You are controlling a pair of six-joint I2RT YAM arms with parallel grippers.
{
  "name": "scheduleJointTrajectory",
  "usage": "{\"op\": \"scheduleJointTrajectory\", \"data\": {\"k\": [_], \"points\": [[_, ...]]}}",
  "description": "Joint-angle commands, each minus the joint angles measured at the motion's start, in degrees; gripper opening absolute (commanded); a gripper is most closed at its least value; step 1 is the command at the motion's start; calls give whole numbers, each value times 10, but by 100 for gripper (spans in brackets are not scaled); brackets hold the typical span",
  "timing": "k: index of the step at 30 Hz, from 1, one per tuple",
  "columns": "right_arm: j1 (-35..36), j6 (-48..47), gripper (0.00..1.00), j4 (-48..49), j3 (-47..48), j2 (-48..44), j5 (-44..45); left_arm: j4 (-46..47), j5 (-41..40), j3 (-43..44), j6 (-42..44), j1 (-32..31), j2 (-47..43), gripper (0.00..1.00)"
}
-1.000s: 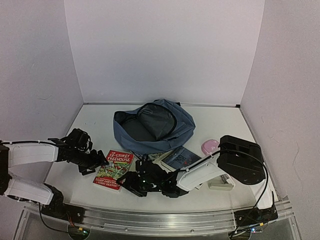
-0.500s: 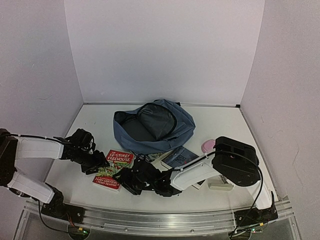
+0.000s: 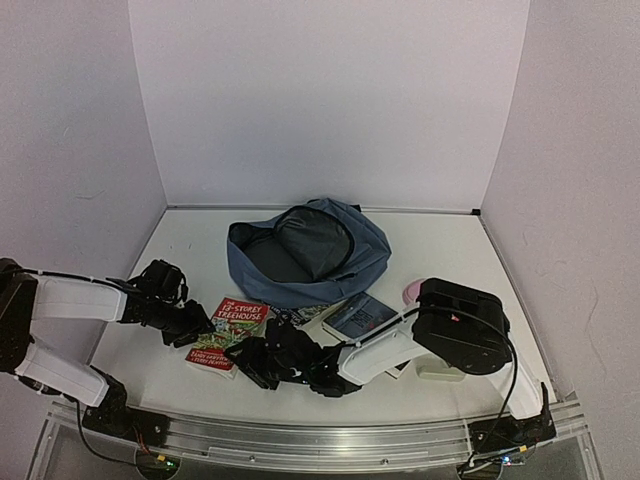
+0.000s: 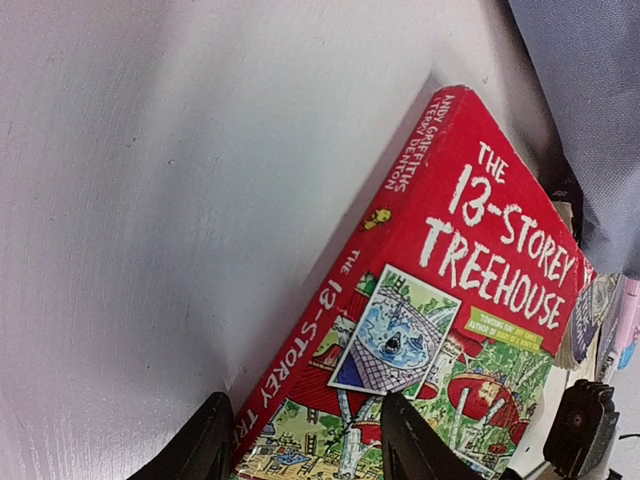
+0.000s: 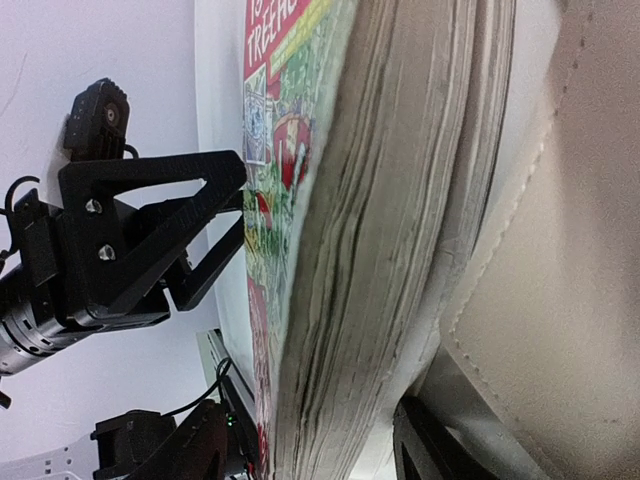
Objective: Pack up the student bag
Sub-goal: Pick up the book from the center of the board.
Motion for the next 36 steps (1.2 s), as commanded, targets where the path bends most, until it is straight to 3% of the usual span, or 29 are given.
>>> {"op": "scheduleJointTrajectory", "data": {"k": [1, 11, 15, 19, 24, 31, 36], "points": [[-12, 15, 44, 62, -16, 32, 4, 21, 53, -12, -19, -9, -1, 50], [-17, 32, 0, 182, -67, 20, 1, 2, 42, -13, -27, -9, -31, 50], [-21, 16, 0, 255, -96, 2, 1, -25, 25, -5, -33, -9, -67, 58], [-21, -18, 0, 296, -109, -26, -3, -58, 11, 12, -44, -9, -118, 82], [-21, -50, 0, 322, -136, -67, 4, -100, -4, 35, -55, -8, -179, 97], [-21, -75, 0, 350, -162, -101, -1, -121, 36, 50, -52, 3, -188, 100], [-21, -76, 0, 366, -162, -97, -14, -76, 85, 30, -66, 7, -173, 100]]}}
